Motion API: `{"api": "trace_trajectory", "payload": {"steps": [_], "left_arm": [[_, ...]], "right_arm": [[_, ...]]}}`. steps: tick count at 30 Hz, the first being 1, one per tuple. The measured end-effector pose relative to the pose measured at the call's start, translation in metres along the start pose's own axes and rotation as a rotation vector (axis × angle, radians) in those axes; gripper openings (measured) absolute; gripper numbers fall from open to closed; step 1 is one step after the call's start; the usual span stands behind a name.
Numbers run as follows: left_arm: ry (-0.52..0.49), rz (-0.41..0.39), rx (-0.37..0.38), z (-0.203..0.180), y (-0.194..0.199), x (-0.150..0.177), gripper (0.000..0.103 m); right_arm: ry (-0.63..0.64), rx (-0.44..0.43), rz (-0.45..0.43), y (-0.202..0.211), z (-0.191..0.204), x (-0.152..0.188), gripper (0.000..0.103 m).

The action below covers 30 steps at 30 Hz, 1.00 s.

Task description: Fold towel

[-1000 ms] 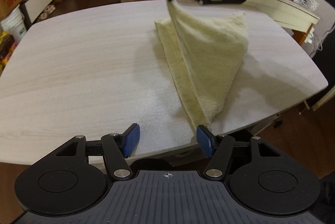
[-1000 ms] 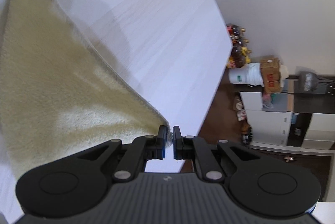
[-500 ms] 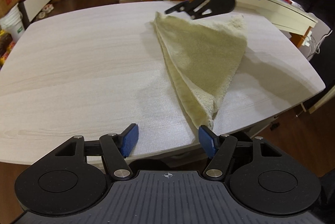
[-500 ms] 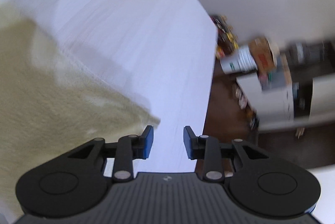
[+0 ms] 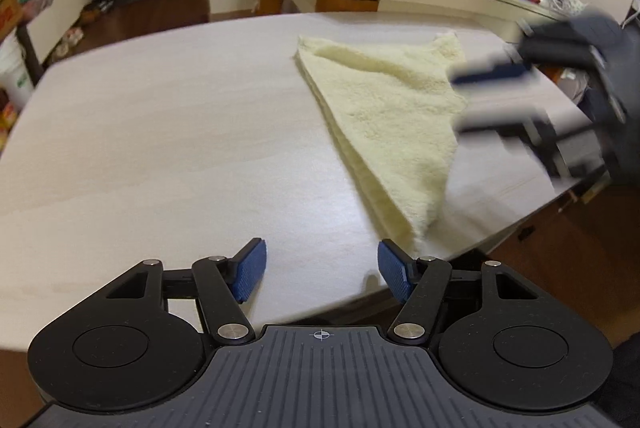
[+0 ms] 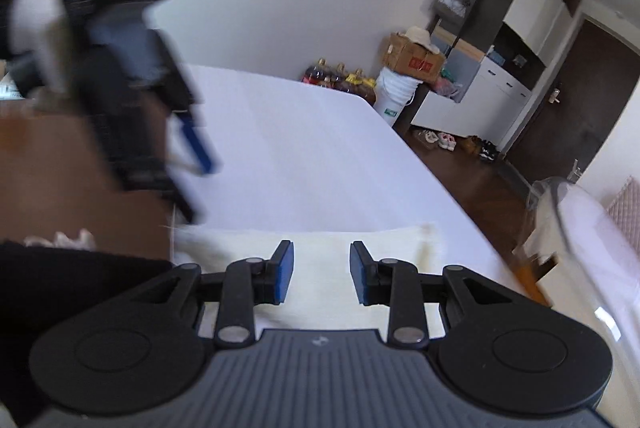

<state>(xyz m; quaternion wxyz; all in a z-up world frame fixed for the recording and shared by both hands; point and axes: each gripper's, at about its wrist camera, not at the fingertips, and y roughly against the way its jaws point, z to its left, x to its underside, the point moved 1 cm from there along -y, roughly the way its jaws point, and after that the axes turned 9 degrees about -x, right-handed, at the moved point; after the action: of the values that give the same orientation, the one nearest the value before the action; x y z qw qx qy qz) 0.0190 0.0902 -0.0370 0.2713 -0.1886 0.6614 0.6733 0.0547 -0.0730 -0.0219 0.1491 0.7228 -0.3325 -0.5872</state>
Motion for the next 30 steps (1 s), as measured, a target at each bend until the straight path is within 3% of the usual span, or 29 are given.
{"api": "trace_trajectory", "payload": {"steps": [8,14,20,22,26,30], "left_arm": [[-0.074,-0.023,0.006,0.015,-0.005,-0.029,0.068],[-0.108,-0.038,0.031,0.025,-0.012,-0.053,0.069],[-0.106,-0.049,0.043,0.038,-0.024,-0.074,0.069],[-0.114,-0.054,0.042,0.04,-0.027,-0.081,0.07],[-0.146,-0.058,0.04,0.041,-0.037,-0.092,0.071],[-0.219,-0.072,0.055,0.031,-0.06,-0.114,0.071]], "right_arm": [[0.054,0.151,0.05,-0.002,0.067,0.007,0.033],[0.177,0.23,0.127,-0.032,0.074,0.006,0.034],[0.251,0.246,0.158,-0.054,0.084,0.0,0.036],[0.263,0.246,0.164,-0.06,0.087,0.0,0.033],[0.248,0.222,0.156,-0.058,0.1,0.01,0.009],[0.171,0.16,0.086,-0.044,0.105,0.005,0.008]]}}
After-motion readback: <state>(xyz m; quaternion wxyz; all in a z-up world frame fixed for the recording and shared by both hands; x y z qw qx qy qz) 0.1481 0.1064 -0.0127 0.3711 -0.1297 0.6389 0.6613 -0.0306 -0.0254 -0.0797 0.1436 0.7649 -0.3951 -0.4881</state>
